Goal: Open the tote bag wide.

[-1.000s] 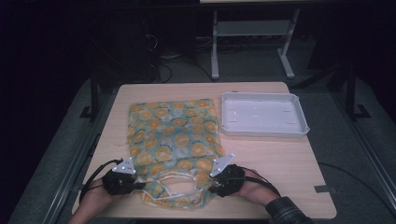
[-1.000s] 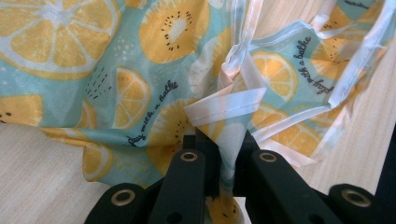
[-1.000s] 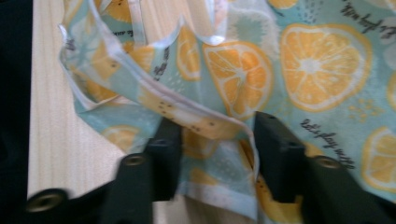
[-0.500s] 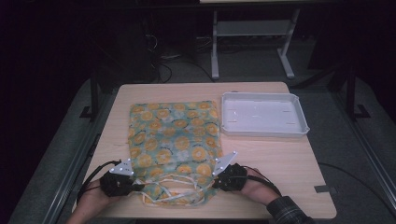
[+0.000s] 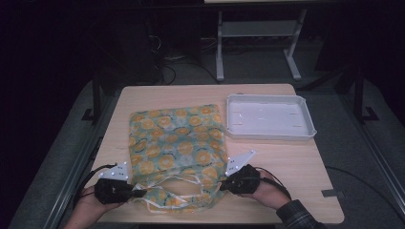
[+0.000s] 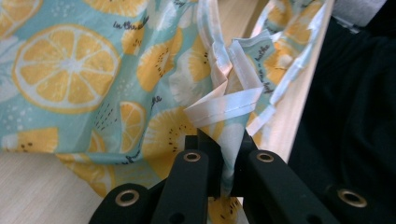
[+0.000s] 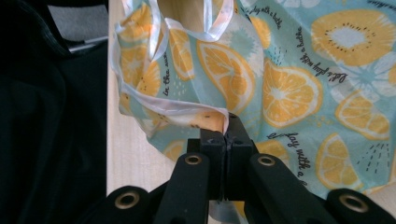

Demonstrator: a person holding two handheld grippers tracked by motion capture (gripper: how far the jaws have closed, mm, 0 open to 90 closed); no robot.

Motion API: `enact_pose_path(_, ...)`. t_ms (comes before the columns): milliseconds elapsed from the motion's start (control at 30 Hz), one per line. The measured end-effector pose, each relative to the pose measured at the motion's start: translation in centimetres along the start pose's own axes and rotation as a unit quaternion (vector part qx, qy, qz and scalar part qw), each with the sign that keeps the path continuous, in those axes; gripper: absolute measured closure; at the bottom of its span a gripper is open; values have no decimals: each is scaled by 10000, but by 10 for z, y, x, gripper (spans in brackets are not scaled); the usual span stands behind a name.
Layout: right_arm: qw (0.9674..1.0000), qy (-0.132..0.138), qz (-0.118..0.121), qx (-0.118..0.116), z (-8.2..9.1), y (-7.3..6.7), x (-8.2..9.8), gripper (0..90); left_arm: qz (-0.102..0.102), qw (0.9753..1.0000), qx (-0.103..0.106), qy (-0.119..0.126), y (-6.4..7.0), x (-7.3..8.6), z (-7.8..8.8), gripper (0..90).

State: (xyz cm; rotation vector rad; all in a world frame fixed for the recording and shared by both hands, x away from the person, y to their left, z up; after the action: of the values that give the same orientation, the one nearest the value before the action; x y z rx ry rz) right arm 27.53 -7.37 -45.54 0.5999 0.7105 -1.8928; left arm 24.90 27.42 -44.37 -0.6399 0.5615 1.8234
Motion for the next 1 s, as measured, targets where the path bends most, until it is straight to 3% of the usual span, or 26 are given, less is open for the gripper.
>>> enact_pose_path(333, 9991, 396, 155, 8, 21, 2, -23, 886, -56, 9985, -124, 525, -4, -21, 28, 880)
enact_pose_path(367, 9989, 473, 70, 2, 25, 2, -27, 886, -60, 9983, -132, 572, -5, -23, 29, 880)
enact_pose_path(400, 9987, 482, 177, 40, 26, 4, -29, 886, -23, 9982, -130, 593, -5, -25, 31, 880)
enact_pose_path(533, 9979, 626, 153, 90, 36, 10, -40, 886, -45, 9976, -210, 656, -9, -33, 36, 880)
enact_pose_path(667, 9971, 719, 198, 168, 48, 17, -51, 886, -73, 9965, -268, 795, -11, -44, 45, 881)
enact_pose_path(833, 9954, 884, 287, 224, 64, 14, -63, 886, -188, 9943, -371, 986, -14, -57, 59, 881)
enact_pose_path(1000, 9938, 1012, 305, 343, 71, 20, -72, 886, -189, 9918, -510, 1154, -24, -66, 69, 882)
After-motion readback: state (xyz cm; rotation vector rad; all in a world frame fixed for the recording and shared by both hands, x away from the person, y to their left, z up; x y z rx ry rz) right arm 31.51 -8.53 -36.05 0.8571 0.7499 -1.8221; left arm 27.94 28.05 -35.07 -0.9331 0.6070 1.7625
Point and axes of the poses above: each handheld gripper's, and its own axes: z roughly backward along the jaws, x roughly out of its underside, y roughly to its right, the point moved 4 cm from there along -z, roughly forward along the jaws, and after that the axes turned 9 degrees about -z, right-handed, at the moved point
